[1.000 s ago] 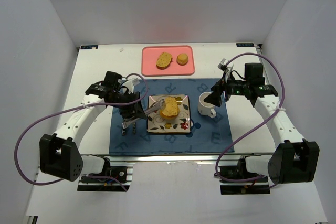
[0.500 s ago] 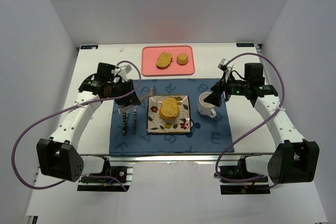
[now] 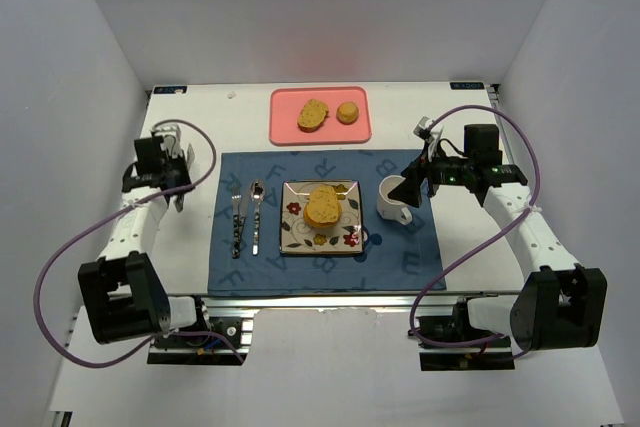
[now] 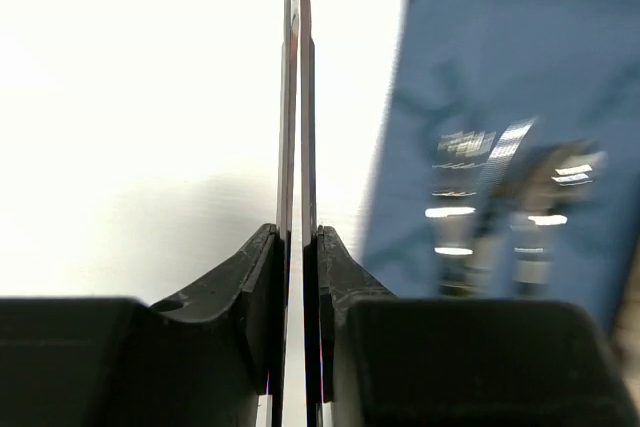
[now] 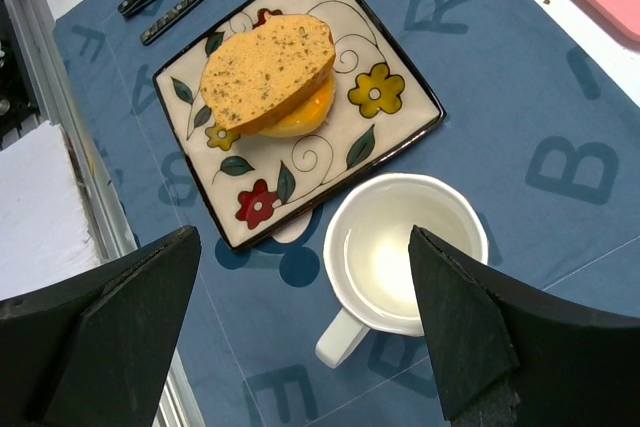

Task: Place the bread

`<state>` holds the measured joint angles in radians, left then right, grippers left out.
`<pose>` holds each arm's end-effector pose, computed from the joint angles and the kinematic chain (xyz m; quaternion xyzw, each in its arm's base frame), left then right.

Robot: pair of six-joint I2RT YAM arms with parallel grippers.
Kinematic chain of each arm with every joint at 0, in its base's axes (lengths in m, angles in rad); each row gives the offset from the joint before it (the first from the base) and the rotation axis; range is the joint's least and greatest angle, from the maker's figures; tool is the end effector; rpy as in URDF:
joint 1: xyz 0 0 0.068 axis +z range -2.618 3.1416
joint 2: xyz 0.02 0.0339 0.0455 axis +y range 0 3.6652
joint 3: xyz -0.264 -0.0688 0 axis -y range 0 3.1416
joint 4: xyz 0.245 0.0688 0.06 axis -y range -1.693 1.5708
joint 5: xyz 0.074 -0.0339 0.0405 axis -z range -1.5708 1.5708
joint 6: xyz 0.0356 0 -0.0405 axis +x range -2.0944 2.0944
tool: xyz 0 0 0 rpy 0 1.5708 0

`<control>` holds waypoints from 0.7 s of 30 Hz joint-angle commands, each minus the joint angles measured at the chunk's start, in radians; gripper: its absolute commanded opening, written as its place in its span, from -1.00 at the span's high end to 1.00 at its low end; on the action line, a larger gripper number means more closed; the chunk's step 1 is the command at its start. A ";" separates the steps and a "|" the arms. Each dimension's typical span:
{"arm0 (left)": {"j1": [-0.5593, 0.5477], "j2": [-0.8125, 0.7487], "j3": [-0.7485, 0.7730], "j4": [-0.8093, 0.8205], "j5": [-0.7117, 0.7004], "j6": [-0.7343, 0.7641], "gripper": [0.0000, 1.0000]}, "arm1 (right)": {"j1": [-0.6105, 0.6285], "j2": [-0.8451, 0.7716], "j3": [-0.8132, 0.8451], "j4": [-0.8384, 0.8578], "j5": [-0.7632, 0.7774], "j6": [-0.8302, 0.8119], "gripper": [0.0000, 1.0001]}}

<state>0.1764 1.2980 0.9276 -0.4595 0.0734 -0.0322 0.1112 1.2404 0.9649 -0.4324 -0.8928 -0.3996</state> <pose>0.2691 0.0453 0.2542 -0.0838 0.9279 -0.0081 0.3633 0.2549 0.0564 0.2917 -0.3817 0.7472 0.3339 0.4296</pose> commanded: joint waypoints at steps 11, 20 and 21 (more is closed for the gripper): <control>0.074 0.211 -0.124 0.314 -0.021 0.308 0.38 | -0.008 -0.032 -0.012 -0.002 0.017 -0.056 -0.79; 0.072 0.225 -0.167 0.334 -0.017 0.235 -0.26 | -0.016 -0.010 0.021 -0.011 0.012 -0.059 -0.79; 0.074 0.216 -0.173 0.332 -0.017 0.230 -0.42 | -0.016 -0.010 0.024 -0.011 0.008 -0.059 -0.79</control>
<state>0.2466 1.5494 0.7700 -0.1524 0.0399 0.2237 0.0990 1.2331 0.9630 -0.4431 -0.8730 -0.4435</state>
